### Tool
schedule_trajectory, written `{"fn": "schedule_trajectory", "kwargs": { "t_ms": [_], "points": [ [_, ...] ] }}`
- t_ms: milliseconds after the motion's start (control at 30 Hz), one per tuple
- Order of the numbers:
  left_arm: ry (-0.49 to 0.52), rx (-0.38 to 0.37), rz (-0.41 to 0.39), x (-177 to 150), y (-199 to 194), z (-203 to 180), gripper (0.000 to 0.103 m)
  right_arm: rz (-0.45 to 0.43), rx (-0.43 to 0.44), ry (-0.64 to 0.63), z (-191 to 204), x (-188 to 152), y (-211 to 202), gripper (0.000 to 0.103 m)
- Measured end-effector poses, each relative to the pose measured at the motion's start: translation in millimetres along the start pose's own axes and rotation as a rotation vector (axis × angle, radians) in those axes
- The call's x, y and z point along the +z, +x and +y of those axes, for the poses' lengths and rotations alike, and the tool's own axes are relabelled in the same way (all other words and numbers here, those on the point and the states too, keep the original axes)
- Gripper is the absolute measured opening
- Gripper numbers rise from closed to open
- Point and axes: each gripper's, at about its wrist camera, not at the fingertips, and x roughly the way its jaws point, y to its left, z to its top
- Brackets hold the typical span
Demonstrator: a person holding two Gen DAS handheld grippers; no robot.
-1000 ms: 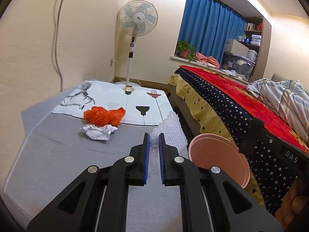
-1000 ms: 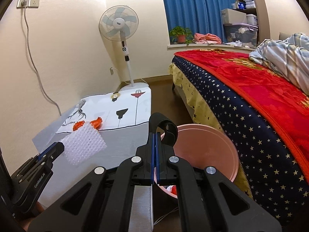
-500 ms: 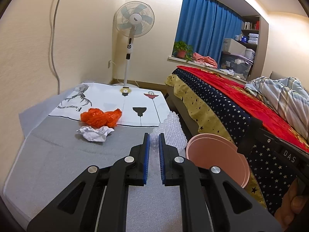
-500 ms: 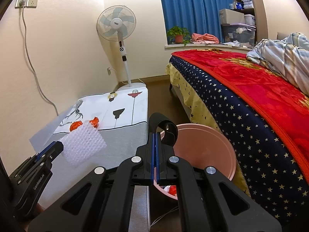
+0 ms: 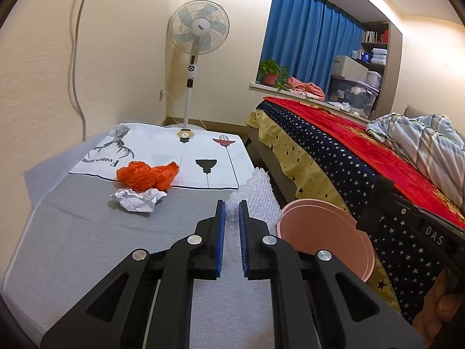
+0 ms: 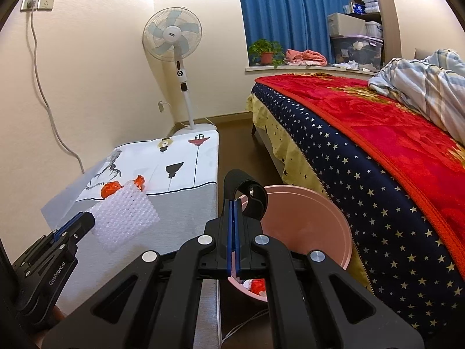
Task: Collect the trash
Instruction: 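Carry foam in left gripper and black strap in right gripper toward bin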
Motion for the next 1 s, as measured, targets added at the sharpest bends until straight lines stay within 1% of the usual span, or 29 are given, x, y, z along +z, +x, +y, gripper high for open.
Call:
{"fn": "schedule_trajectory", "kwargs": {
  "t_ms": [500,1000],
  "points": [
    [0.033,-0.030,0.023,-6,22,-21,0.009,0.000,-0.037,0.029,-17,2,9,0.001],
    [0.058,-0.070,0.064,-15,55,-48,0.009,0.024,-0.128,0.099,-47,5,29,0.001]
  ]
}}
